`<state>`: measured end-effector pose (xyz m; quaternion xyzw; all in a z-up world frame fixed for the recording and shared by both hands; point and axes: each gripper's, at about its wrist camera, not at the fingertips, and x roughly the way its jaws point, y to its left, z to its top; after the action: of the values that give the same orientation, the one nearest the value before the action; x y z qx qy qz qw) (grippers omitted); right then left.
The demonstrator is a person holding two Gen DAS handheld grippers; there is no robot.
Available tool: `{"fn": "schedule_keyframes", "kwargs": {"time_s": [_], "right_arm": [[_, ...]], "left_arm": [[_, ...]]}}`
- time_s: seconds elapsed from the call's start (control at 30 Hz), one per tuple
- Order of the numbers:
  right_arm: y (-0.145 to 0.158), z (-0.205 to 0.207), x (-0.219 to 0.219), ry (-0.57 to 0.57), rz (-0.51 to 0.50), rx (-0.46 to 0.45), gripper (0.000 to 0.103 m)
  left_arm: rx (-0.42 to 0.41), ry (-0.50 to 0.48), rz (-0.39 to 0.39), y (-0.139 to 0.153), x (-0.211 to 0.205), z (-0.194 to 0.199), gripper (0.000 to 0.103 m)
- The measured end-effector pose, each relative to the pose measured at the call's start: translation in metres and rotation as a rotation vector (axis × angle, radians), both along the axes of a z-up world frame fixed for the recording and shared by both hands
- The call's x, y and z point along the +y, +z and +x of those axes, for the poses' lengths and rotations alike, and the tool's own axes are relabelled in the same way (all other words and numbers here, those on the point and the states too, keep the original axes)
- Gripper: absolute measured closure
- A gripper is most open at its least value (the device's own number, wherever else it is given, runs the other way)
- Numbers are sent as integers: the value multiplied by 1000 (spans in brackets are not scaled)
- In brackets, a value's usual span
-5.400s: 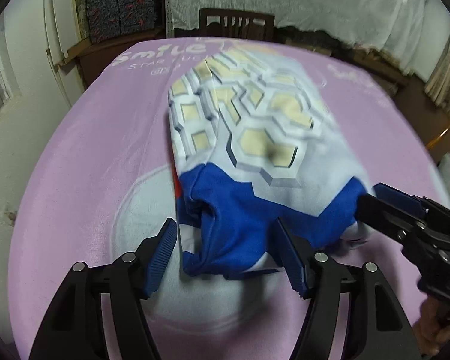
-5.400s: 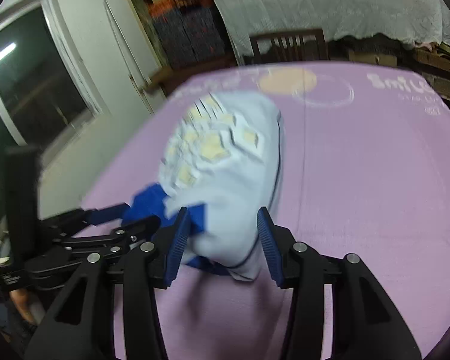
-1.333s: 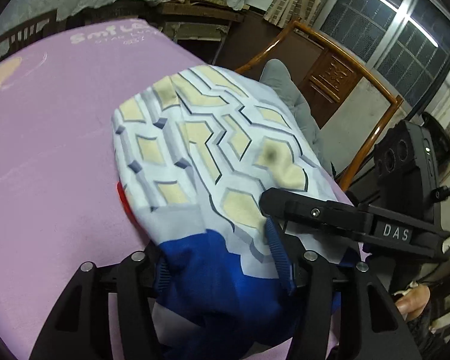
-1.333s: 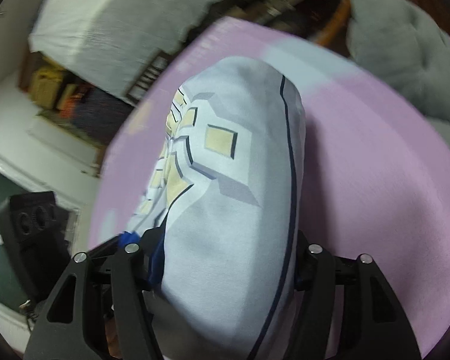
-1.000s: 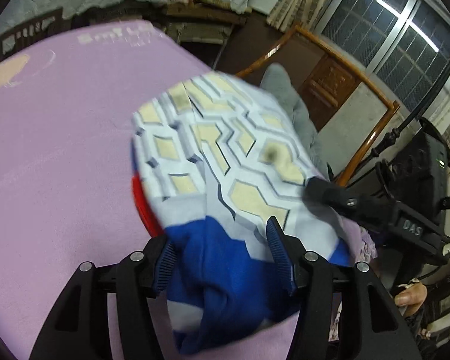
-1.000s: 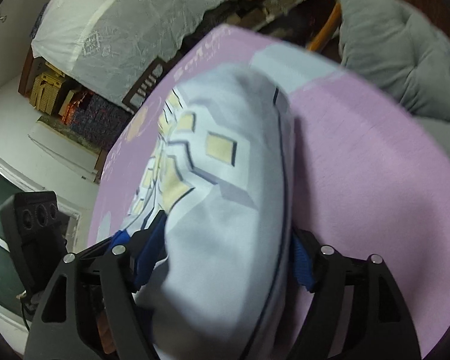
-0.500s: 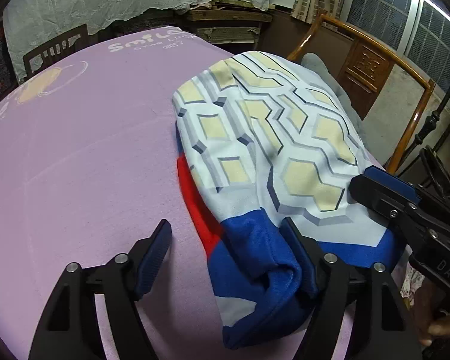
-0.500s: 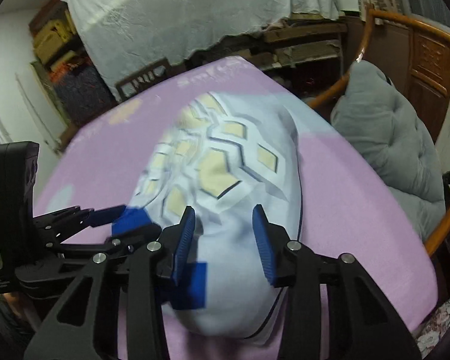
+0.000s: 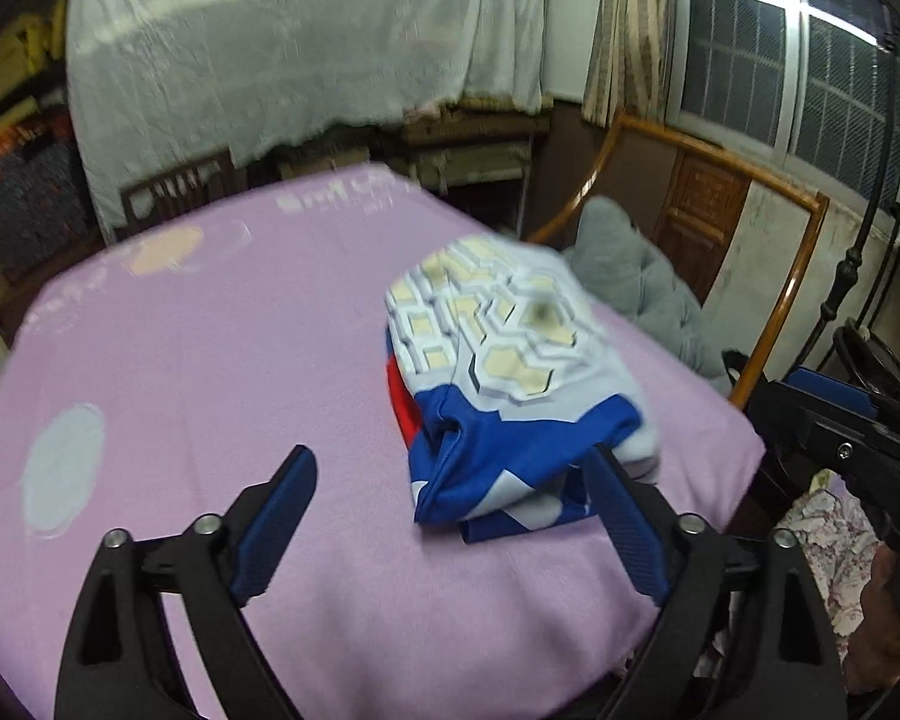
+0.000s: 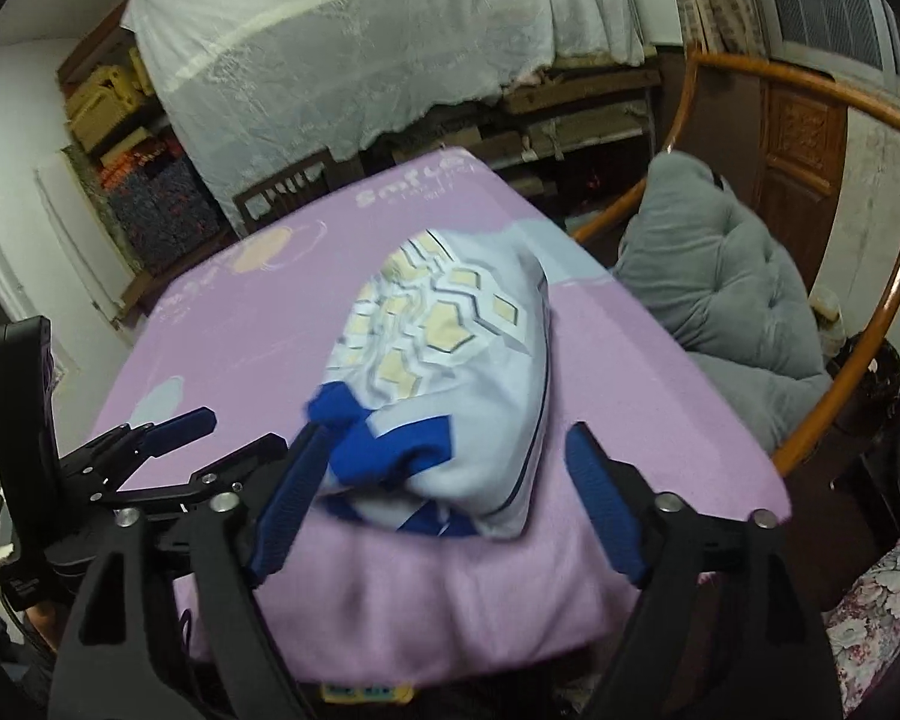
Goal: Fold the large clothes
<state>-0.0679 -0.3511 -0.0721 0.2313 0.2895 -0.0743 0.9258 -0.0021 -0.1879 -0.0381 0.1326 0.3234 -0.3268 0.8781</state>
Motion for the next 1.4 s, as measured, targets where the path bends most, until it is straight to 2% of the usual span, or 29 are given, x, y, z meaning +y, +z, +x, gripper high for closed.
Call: {"fn": "schedule_keyframes", "kwargs": {"time_s": [0.07,0.27,0.37,0.53,0.7,0.93,1.17,1.3,1.4], "right_arm": [[13,-20,10,5,-20,-37,16],[28,-46,30,22,-65,-55,11],[27,-41,31,19,-68,-54,11],[8,-20,23,18,-27,-7,10],[-4,-8,14,30,22,21,10],[-7,-11,14,21,-8,11,10],[-7,-13,20,27,-28,8,10],[-8,-13,20,23,-23,12,10],[-7,-14,18,18,-21,8,10]], "left_arm": [[-49,7,-13,11,8,-17,4],[-134,14,-24,25,19,-38,3],[-123,32,-3,19,16,-32,3],[-87,46,34,5,6,-17,3],[-75,57,41,1,3,-12,3],[-45,38,49,-5,0,-14,3],[-101,19,47,-4,-1,-24,4],[-75,23,34,-4,1,-20,3],[-93,25,33,-2,2,-21,3]]}}
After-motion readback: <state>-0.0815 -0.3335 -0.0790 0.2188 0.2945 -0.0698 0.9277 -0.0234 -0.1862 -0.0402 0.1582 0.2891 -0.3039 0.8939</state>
